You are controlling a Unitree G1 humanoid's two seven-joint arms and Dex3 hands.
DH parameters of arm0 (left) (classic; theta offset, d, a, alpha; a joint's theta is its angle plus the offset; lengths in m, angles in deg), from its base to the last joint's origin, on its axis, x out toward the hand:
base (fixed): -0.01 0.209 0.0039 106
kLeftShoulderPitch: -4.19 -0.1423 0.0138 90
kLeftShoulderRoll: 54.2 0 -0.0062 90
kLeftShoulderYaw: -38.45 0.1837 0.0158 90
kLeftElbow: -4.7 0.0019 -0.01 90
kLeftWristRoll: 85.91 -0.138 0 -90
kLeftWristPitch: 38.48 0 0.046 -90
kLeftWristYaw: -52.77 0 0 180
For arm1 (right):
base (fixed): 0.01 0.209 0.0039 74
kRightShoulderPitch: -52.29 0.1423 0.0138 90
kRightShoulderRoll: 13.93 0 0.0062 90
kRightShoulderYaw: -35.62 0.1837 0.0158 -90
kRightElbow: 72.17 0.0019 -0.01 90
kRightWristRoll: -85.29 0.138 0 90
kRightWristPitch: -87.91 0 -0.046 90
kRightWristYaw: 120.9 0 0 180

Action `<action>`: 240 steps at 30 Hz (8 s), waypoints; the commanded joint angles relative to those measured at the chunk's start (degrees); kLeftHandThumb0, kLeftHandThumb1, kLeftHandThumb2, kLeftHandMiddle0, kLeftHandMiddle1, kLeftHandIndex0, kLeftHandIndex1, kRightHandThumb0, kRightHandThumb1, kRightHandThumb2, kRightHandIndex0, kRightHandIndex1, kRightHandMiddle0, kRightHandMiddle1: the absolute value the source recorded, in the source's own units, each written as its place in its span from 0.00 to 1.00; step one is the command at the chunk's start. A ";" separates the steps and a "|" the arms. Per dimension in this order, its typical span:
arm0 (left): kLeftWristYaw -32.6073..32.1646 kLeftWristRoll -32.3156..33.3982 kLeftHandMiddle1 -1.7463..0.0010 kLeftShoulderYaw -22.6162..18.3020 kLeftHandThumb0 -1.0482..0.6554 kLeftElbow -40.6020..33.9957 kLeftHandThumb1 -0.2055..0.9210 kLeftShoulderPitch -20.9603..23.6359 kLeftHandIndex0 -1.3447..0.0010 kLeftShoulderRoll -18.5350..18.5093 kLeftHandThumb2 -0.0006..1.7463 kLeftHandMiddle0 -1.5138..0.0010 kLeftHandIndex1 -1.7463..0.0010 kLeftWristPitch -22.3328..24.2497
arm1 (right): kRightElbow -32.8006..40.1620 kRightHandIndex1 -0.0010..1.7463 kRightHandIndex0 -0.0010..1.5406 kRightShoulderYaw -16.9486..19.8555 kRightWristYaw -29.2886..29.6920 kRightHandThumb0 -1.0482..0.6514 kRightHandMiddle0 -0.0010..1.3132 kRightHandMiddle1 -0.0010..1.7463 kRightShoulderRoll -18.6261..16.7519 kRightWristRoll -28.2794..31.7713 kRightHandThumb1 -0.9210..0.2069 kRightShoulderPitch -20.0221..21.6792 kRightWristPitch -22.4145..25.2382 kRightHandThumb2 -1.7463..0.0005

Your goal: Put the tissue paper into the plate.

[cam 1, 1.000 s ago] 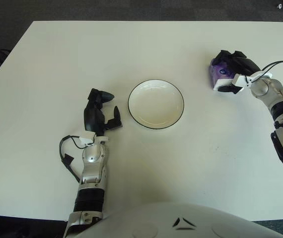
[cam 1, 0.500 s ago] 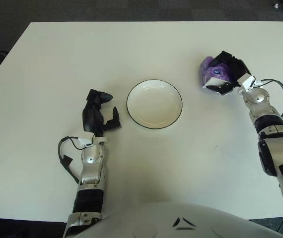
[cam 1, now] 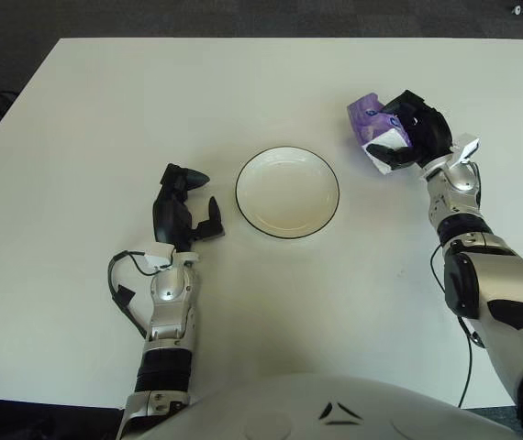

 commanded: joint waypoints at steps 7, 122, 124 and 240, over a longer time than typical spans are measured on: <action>1.14 0.82 0.00 -0.84 0.61 6.24 0.33 -3.99 0.64 -0.56 0.86 0.53 0.00 0.97 | 1.46 1.00 0.76 5.33 -3.63 0.61 0.76 1.00 -5.04 5.72 0.64 -3.99 14.01 0.15; -0.62 -0.47 0.00 0.07 0.61 6.31 0.37 -2.76 0.66 0.66 0.84 0.54 0.00 1.83 | 54.36 1.00 0.53 -21.21 -17.77 0.96 0.78 1.00 -3.31 -10.77 0.75 -12.11 5.55 0.08; -0.78 -0.46 0.00 0.08 0.61 6.08 0.37 -2.91 0.66 0.83 0.84 0.54 0.00 2.01 | 53.81 1.00 0.53 -21.72 -17.81 0.96 0.78 1.00 -3.22 -11.33 0.75 -12.13 5.21 0.08; -0.29 -0.01 0.00 0.00 0.61 7.95 0.39 -0.86 0.67 0.41 0.82 0.55 0.00 1.80 | 76.08 0.56 0.19 -11.01 31.26 0.30 0.19 0.80 -17.38 -22.18 0.00 -33.90 22.19 0.48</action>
